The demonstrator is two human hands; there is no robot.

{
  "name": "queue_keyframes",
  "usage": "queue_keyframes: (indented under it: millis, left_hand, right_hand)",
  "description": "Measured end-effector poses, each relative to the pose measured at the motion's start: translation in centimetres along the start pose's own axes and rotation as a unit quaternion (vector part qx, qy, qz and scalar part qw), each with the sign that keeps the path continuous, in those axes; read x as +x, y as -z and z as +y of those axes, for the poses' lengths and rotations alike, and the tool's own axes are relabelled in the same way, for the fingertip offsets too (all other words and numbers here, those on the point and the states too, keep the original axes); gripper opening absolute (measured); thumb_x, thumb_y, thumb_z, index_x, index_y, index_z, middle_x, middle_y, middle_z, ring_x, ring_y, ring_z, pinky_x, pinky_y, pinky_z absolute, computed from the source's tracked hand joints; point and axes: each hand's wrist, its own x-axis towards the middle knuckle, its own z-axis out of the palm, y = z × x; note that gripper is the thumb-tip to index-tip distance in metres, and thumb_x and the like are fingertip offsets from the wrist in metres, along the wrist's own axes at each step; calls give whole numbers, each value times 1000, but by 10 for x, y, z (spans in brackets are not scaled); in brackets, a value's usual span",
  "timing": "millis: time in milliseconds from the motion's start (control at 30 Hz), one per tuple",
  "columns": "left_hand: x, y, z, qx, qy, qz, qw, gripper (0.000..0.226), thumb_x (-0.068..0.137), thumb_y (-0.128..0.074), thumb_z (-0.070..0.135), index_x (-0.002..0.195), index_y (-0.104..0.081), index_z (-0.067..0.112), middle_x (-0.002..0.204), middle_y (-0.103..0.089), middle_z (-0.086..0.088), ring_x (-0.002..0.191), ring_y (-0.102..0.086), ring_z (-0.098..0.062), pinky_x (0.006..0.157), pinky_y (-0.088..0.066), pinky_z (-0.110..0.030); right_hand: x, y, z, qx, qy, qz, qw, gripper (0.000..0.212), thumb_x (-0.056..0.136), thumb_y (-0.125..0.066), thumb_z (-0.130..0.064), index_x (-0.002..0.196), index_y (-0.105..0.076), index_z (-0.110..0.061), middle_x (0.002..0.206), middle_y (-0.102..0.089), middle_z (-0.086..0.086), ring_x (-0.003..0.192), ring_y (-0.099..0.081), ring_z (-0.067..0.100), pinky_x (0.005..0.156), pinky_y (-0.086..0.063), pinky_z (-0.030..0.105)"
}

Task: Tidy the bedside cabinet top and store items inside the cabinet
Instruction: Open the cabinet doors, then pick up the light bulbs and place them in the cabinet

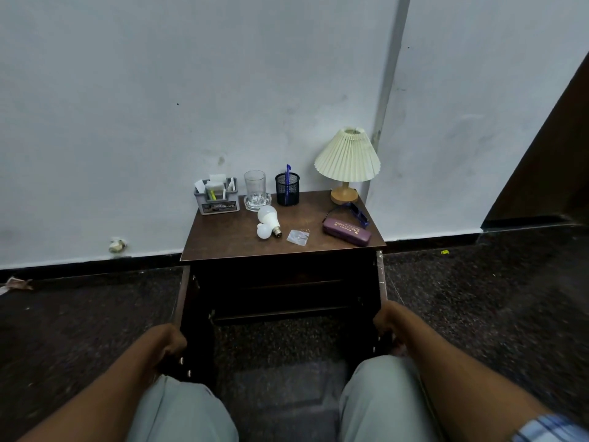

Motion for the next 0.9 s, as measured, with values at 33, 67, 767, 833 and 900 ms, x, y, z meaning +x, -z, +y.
queue_keyframes:
  millis: [33,67,767,833,900]
  left_hand:
    - [-2,2,-1,38,-17,39,998,31,99,-49,6,124,-61,-8,127,-65,-22,111,-67,-33,90,-54,-35]
    - [1,4,-5,64,-35,80,994,34,96,-54,8,126,-61,-6,125,-67,-18,111,-68,-29,85,-56,-32]
    - [-58,15,12,16,-108,324,940,46,79,-63,35,118,-61,11,123,-65,-16,113,-64,-36,89,-52,-40]
    - [-67,12,22,-10,-142,310,940,41,76,-63,30,112,-65,10,120,-67,-18,112,-65,-36,89,-53,-39]
    - [-73,9,28,-23,-181,291,939,32,73,-62,27,101,-71,15,116,-69,-14,110,-65,-34,90,-54,-36]
  right_hand:
    - [1,3,4,-16,3,44,999,35,97,-53,-7,130,-58,1,130,-60,19,117,-61,32,105,-49,40]
    - [3,6,9,-31,5,75,997,43,98,-55,-11,139,-51,3,141,-55,18,129,-56,30,109,-45,37]
    - [-58,38,-5,-24,138,276,951,33,80,-61,-27,111,-66,-16,117,-69,11,109,-66,31,88,-55,37]
    - [-64,36,-17,-19,185,268,945,23,80,-62,-28,100,-72,-21,109,-71,6,105,-67,28,88,-56,37]
    - [-71,34,-31,-6,232,258,938,10,84,-66,-29,92,-71,-25,103,-71,0,103,-67,22,89,-55,35]
